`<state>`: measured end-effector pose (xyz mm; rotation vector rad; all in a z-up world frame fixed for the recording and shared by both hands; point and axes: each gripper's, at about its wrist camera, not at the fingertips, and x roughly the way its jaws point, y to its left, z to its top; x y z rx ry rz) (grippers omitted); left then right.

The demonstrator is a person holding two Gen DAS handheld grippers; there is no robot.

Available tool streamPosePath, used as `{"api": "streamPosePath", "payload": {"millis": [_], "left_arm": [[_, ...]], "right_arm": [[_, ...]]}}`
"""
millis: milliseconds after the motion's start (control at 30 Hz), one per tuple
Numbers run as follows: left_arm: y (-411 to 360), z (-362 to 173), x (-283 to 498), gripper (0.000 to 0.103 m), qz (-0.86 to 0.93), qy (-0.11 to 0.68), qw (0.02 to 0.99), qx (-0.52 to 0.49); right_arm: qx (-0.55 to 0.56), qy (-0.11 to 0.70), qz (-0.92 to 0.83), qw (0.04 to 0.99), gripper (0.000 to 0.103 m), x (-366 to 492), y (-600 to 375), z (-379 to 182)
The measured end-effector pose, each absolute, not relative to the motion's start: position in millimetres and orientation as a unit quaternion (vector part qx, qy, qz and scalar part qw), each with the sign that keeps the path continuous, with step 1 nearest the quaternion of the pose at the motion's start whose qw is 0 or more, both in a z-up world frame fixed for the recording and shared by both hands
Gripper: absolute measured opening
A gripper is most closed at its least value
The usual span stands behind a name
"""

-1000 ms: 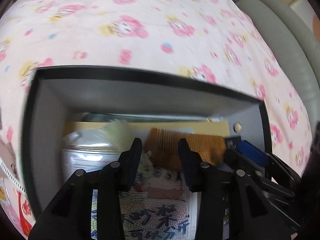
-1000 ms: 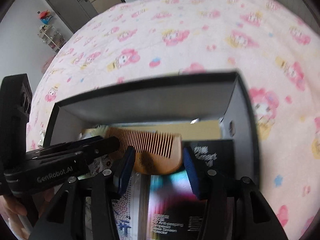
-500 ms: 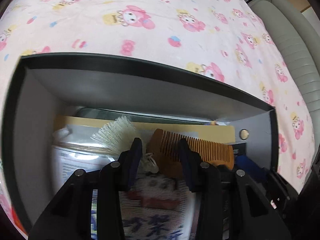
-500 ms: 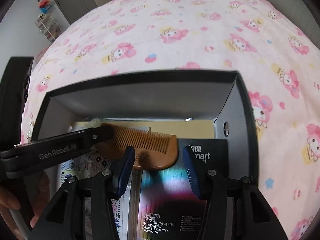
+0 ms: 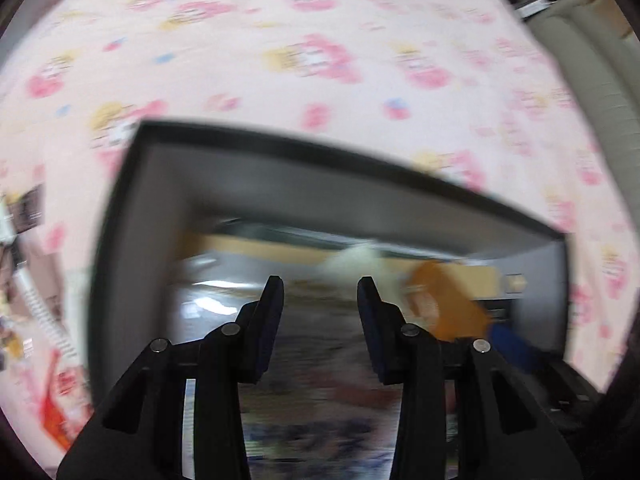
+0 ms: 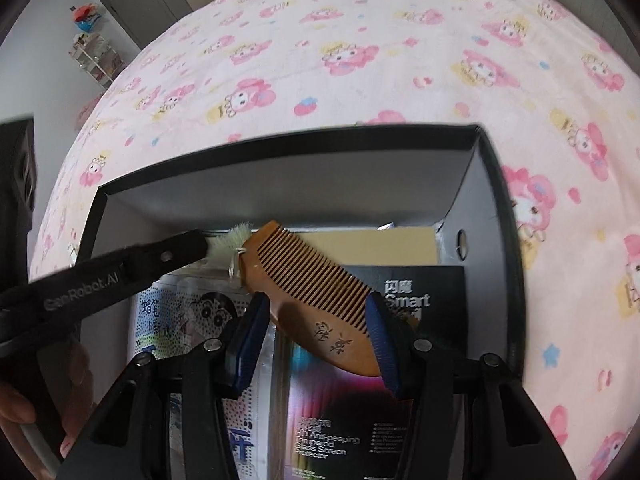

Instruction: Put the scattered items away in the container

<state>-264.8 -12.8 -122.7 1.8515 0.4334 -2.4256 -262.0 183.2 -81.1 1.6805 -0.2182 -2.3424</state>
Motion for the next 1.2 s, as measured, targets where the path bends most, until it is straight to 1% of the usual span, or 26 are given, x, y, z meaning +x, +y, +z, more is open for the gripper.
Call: {"api": "streamPosePath", "payload": {"millis": [33, 100, 333, 433, 467, 500, 533, 567, 600, 733, 833, 933, 1033, 1133, 1200], "left_arm": [[-14.7, -127.5, -264.8, 0.04, -0.783, 0.141, 0.033, 0.605], [-14.1, -130.1, -265.3, 0.044, -0.786, 0.138, 0.027, 0.603], [14.2, -136.5, -280.7, 0.044, -0.767, 0.179, -0.069, 0.613], [31.0, -141.9, -287.8, 0.044, -0.756, 0.191, -0.09, 0.62], [34.8, -143.1, -289.9, 0.044, -0.749, 0.207, -0.098, 0.622], [37.2, -145.4, -292.0, 0.037, -0.741, 0.226, -0.108, 0.623], [39.7, -147.9, -294.3, 0.034, -0.732, 0.242, -0.12, 0.625], [40.8, -148.9, -295.9, 0.033, -0.73, 0.248, -0.124, 0.625], [39.1, -147.3, -295.6, 0.033, -0.733, 0.25, -0.124, 0.62], [22.8, -129.5, -282.2, 0.033, -0.763, 0.24, -0.099, 0.592], [8.4, -116.8, -273.3, 0.033, -0.791, 0.207, -0.04, 0.574], [-2.4, -115.6, -270.3, 0.033, -0.798, 0.184, 0.004, 0.573], [-6.5, -125.2, -273.6, 0.034, -0.782, 0.198, -0.003, 0.592], [6.2, -134.9, -279.8, 0.034, -0.772, 0.208, -0.03, 0.599], [12.9, -138.1, -288.8, 0.034, -0.768, 0.229, -0.055, 0.595]], "right_arm": [[0.581, -0.078, -0.801, 0.126, 0.046, -262.4, 183.3, -83.2], [0.58, -0.074, -0.802, 0.123, 0.046, -261.3, 182.3, -82.2], [0.565, -0.062, -0.817, 0.101, 0.046, -259.7, 182.4, -74.4], [0.556, -0.049, -0.824, 0.1, 0.046, -257.8, 180.9, -69.5], [0.553, -0.052, -0.825, 0.099, 0.046, -258.2, 182.5, -68.5], [0.553, -0.057, -0.825, 0.098, 0.046, -258.7, 184.6, -68.7], [0.554, -0.068, -0.824, 0.101, 0.044, -259.6, 187.4, -69.2], [0.555, -0.077, -0.823, 0.095, 0.042, -261.8, 190.7, -69.9], [0.556, -0.081, -0.822, 0.094, 0.039, -262.6, 192.3, -69.9], [0.554, -0.109, -0.816, 0.124, 0.039, -261.7, 198.5, -65.2], [0.549, -0.127, -0.815, 0.136, 0.039, -263.5, 203.9, -60.9], [0.56, -0.12, -0.809, 0.135, 0.039, -265.3, 197.4, -68.5], [0.574, -0.117, -0.799, 0.139, 0.039, -266.5, 194.3, -77.4], [0.571, -0.118, -0.8, 0.139, 0.039, -266.2, 195.6, -76.4], [0.568, -0.139, -0.799, 0.141, 0.039, -266.4, 201.3, -73.7]]}}
